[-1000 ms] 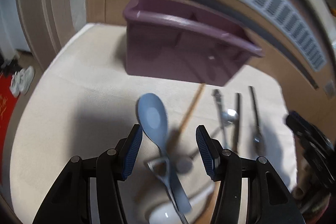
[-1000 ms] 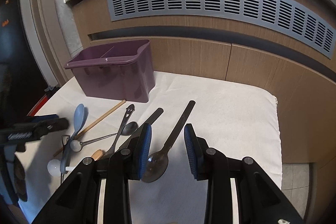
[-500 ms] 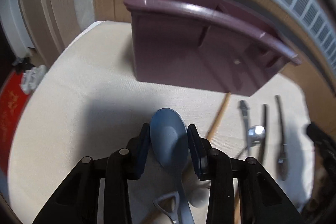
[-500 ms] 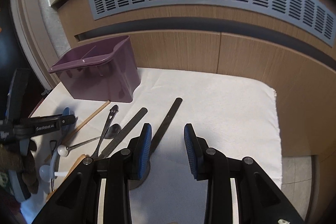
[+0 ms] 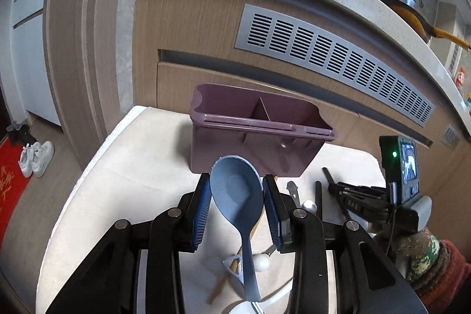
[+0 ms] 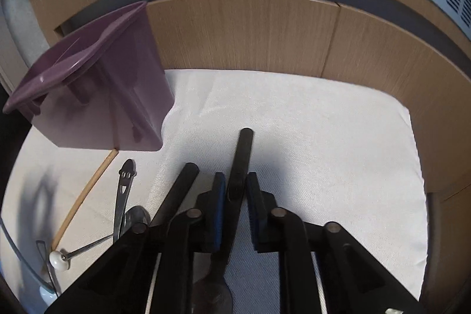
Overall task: Organize utensils
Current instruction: 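Drop the blue spoon into the maroon caddy while the right gripper carries the metal spoon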
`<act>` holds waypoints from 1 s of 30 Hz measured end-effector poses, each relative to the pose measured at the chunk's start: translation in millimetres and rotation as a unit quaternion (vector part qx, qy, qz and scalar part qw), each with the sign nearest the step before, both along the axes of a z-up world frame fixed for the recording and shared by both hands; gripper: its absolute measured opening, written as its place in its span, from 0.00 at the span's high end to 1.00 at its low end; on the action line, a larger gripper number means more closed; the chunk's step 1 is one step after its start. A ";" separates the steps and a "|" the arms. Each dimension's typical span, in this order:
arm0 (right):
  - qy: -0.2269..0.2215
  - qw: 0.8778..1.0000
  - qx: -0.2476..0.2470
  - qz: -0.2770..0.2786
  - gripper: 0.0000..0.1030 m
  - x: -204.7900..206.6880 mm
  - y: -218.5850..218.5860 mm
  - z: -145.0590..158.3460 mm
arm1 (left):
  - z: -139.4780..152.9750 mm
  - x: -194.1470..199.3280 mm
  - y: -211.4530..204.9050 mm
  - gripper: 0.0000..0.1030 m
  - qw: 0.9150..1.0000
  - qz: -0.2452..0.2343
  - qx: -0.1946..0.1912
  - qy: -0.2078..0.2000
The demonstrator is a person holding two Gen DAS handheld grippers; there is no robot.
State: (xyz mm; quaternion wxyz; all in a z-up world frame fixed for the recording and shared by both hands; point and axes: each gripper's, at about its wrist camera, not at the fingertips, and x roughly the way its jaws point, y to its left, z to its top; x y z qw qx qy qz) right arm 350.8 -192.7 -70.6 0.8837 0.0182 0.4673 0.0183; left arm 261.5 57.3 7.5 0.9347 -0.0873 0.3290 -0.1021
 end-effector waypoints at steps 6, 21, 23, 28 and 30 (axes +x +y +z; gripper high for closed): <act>-0.035 0.998 0.019 0.043 0.89 -24.5 -4.7 14.5 | 5.9 -10.1 -6.1 0.65 1.000 -0.002 -0.002 -0.009; -0.159 0.977 0.104 0.093 0.89 -108.4 -27.2 94.7 | 39.9 -40.3 -24.2 0.67 0.999 -0.021 -0.005 -0.046; -0.182 0.972 0.113 0.096 0.89 -114.7 -26.4 108.8 | 55.2 -41.0 -22.9 0.67 0.998 -0.026 -0.011 -0.061; -0.267 0.952 0.114 0.102 0.89 -119.6 -12.9 156.3 | 120.0 -23.2 -15.1 0.67 0.991 -0.033 -0.021 -0.124; -0.326 0.931 0.123 0.105 0.89 -110.7 -7.2 189.8 | 144.3 -8.3 -9.7 0.67 0.988 -0.027 -0.028 -0.149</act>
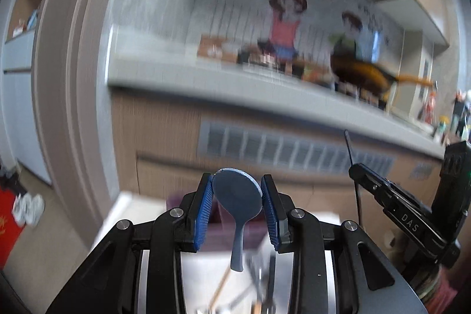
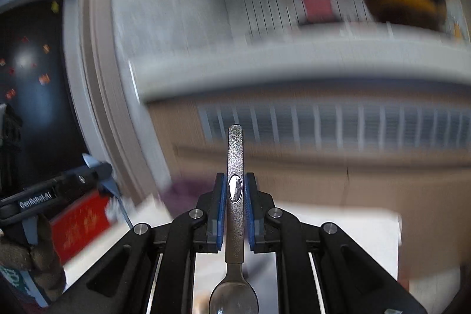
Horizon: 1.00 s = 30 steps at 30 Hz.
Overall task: Organize utensils
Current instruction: 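Drop the blue spoon into the maroon caddy while the right gripper carries the metal spoon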
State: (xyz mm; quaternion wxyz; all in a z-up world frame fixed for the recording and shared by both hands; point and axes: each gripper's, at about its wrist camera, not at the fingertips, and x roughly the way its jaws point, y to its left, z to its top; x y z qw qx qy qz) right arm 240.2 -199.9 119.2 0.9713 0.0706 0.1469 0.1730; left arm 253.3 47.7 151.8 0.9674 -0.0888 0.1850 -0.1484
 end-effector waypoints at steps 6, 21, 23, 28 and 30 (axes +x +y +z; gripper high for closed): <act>-0.086 0.995 0.041 0.009 0.89 52.4 24.3 40.9 | 14.1 55.9 18.9 0.67 1.000 0.009 -0.010 -0.016; -0.010 0.999 -0.018 0.025 0.89 165.4 68.4 -41.5 | -76.6 152.8 19.4 0.67 0.998 0.014 -0.006 0.064; -0.004 0.999 -0.026 0.023 0.88 167.5 66.9 -47.4 | -81.1 155.4 17.4 0.67 0.997 0.018 -0.002 0.070; 0.000 0.998 -0.053 0.027 0.88 163.9 66.0 -60.4 | -94.0 156.9 12.3 0.67 0.995 0.027 0.010 0.094; 0.017 0.997 -0.071 0.038 0.88 158.8 66.3 -64.0 | -98.4 154.2 12.0 0.64 0.994 0.014 0.004 0.108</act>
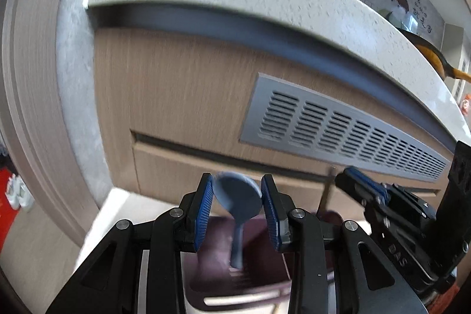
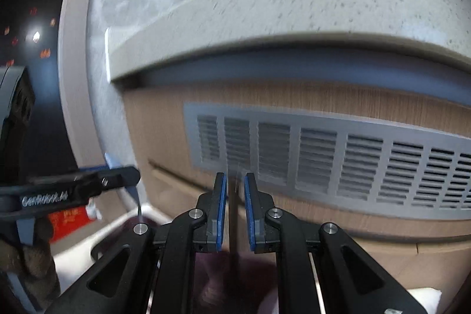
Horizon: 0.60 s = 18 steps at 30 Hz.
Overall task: Organize utensils
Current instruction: 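Drop the blue spoon into the maroon caddy while the right gripper carries the metal spoon, then grasp the white ball-handled spoon with the left gripper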
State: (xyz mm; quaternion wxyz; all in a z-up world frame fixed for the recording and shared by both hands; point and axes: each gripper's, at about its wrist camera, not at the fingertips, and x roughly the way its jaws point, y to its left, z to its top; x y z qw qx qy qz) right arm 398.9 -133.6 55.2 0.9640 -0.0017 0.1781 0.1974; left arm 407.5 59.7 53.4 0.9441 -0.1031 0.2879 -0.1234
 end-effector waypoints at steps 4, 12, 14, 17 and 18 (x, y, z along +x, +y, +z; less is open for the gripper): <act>0.028 0.999 -0.030 0.016 0.88 -27.9 -8.3 1.4 | -1.5 -12.4 -4.3 0.42 1.000 -0.004 0.015 0.021; 0.118 0.992 -0.047 0.003 0.88 -97.1 -39.3 -12.9 | 1.9 -88.7 3.0 0.42 0.999 0.013 0.032 -0.002; 0.163 0.986 -0.042 0.008 0.88 -108.0 -45.8 -31.6 | -8.4 -108.4 5.7 0.42 0.999 0.005 0.031 0.011; 0.219 0.975 -0.030 0.022 0.88 -123.1 -50.9 -61.2 | -33.8 -134.4 8.9 0.41 0.999 -0.002 0.031 0.041; 0.233 0.972 -0.025 0.023 0.88 -125.3 -49.9 -68.1 | -40.7 -141.6 9.2 0.41 0.998 0.000 0.032 0.050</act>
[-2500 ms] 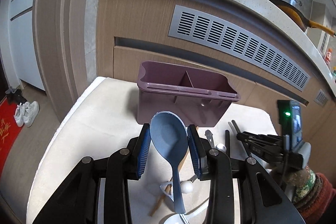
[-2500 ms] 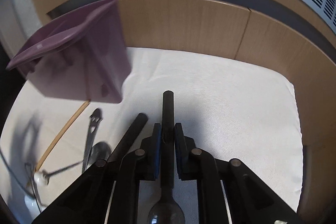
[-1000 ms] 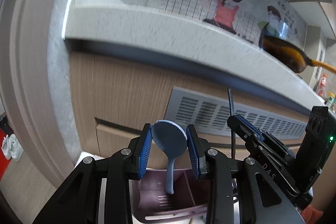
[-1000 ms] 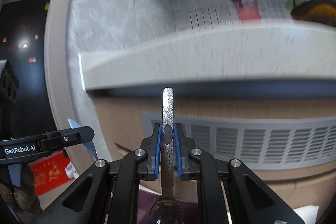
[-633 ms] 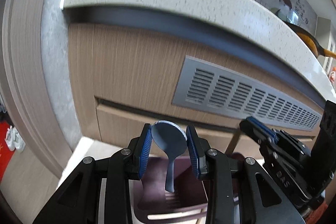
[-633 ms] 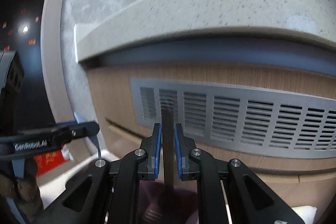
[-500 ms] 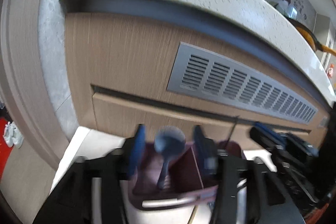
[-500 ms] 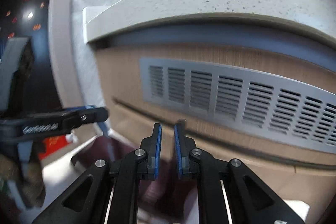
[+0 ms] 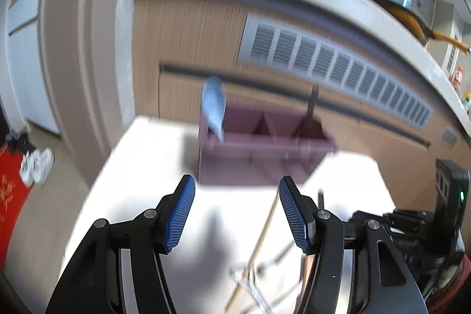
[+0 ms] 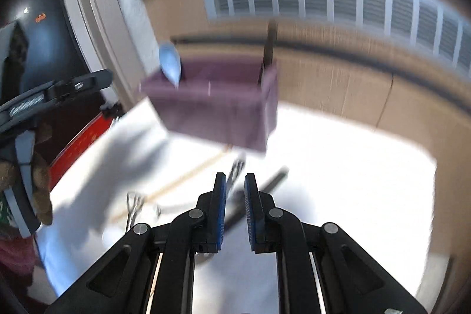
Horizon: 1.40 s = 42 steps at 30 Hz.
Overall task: Organize utensils
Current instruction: 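Grasp the white ball-handled spoon with the left gripper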
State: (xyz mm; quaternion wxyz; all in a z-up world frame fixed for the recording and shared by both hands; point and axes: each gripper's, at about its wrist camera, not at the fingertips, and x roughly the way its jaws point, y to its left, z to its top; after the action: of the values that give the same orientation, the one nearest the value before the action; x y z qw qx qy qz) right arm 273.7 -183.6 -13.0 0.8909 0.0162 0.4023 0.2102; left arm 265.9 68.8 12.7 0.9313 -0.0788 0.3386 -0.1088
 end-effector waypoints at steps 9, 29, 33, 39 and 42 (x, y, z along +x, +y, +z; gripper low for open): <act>0.064 0.998 0.000 0.012 0.88 -4.3 38.6 -35.7 | -43.3 -40.3 13.8 0.41 0.999 0.002 -0.006 0.043; 0.038 0.998 -0.013 -0.054 0.87 -14.8 -38.1 -30.0 | -83.4 -6.9 -68.0 0.64 0.982 -0.147 0.073 0.096; 0.044 0.998 -0.008 -0.054 0.87 -20.9 -39.7 -38.5 | -94.4 -2.6 -74.2 0.64 0.979 -0.139 0.095 0.111; 0.058 0.998 0.009 -0.036 0.87 -32.9 -20.2 -41.7 | -85.7 -0.7 -60.5 0.78 0.988 -0.104 0.059 0.097; 0.077 0.996 0.038 -0.012 0.87 -42.5 -1.3 -38.1 | -61.4 -9.8 -44.7 0.78 0.994 -0.082 0.049 0.052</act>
State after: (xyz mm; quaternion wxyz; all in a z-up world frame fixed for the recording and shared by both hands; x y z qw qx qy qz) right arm 231.2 -184.9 -51.0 0.8587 0.0708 0.4610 0.2122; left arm 256.1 24.1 -48.7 0.9030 -0.0106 0.3969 -0.1641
